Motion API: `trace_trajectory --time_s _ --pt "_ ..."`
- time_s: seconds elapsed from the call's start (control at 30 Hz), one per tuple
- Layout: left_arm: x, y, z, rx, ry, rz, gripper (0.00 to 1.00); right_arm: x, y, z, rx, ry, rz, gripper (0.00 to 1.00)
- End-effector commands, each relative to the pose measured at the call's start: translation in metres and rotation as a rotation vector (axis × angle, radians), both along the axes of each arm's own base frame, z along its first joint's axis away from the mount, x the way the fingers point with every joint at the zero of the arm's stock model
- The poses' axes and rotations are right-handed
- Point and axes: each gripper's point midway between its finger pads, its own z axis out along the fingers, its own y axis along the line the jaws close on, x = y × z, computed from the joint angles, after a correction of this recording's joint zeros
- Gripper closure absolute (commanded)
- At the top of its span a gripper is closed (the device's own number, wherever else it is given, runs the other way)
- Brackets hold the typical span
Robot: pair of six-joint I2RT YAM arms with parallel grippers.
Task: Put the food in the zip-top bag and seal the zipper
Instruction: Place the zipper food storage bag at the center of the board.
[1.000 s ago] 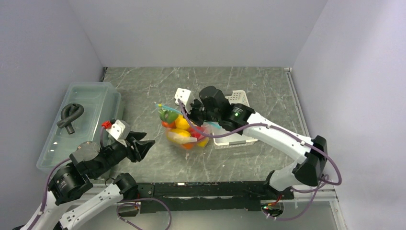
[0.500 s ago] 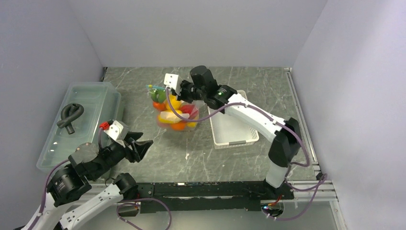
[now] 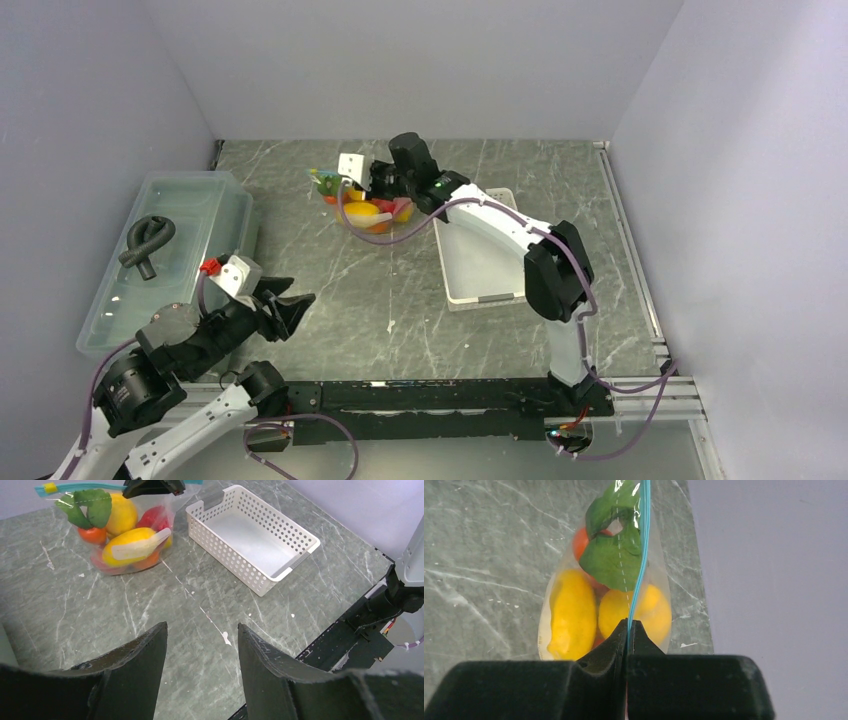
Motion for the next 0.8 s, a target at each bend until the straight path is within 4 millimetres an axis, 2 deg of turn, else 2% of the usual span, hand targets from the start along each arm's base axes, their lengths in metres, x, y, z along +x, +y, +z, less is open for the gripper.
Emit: trace_trajectory --time_s 0.0,0.3,0.47,0.67,0.77 --pt "0.001 0.004 0.011 -0.039 -0.021 0.024 0.42 -0.022 0.011 0.026 0.086 -0.083 0.119 1.0" --pt "0.003 0.0 0.008 -0.021 -0.015 0.015 0.42 -0.091 -0.004 -0.038 -0.015 0.053 0.19 1.0" --pt "0.006 -0.002 0.007 -0.012 -0.009 0.017 0.41 -0.121 -0.014 -0.061 -0.043 0.101 0.212 1.0" --pt "0.007 -0.005 0.004 0.001 0.002 0.011 0.41 -0.152 -0.022 -0.078 -0.064 0.146 0.219 0.86" --pt "0.008 -0.007 0.003 0.004 0.009 0.009 0.41 -0.161 -0.022 -0.073 -0.029 0.167 0.207 0.75"
